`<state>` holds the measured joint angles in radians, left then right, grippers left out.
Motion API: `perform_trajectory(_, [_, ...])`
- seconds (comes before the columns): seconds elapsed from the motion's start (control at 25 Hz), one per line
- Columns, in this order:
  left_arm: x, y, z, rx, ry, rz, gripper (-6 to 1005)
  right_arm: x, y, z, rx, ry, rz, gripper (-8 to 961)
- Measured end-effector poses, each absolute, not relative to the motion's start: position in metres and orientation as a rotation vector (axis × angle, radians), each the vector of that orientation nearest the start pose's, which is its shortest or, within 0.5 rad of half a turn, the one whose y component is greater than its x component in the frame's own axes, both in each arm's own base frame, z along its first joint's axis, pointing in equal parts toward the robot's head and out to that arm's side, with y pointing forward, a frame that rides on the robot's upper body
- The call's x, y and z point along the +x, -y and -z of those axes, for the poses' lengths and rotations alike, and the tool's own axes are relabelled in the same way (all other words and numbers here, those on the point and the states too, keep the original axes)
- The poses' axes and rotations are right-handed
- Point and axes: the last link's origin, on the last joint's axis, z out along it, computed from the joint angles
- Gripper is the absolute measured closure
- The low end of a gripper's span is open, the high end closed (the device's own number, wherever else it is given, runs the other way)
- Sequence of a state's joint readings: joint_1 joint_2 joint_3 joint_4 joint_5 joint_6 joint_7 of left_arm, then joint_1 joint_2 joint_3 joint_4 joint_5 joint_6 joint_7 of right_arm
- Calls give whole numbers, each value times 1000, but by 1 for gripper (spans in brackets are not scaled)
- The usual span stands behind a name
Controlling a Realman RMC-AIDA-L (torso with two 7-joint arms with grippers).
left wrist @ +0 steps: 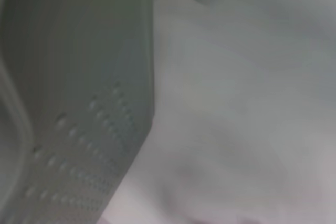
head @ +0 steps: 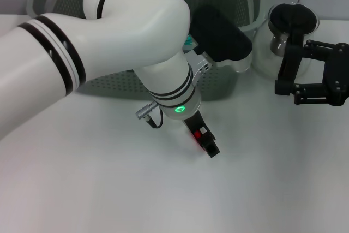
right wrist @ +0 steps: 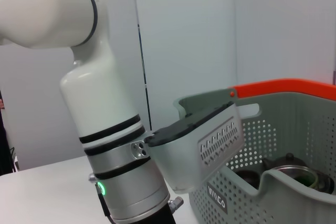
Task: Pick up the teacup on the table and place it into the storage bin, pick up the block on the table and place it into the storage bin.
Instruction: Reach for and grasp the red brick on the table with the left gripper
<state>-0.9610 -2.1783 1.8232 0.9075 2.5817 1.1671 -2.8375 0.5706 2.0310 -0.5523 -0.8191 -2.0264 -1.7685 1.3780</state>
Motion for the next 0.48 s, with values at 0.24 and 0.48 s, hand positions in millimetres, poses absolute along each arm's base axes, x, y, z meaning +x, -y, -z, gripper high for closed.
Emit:
perform_trajectory(0.24, [-111, -365, 136, -2633, 674, -641, 99, 241, -339, -61, -2744, -352, -747, 26])
perform_trajectory(0.48, [-112, -363, 140, -2635, 656, -659, 102, 240, -339, -60, -2747, -348, -747, 26])
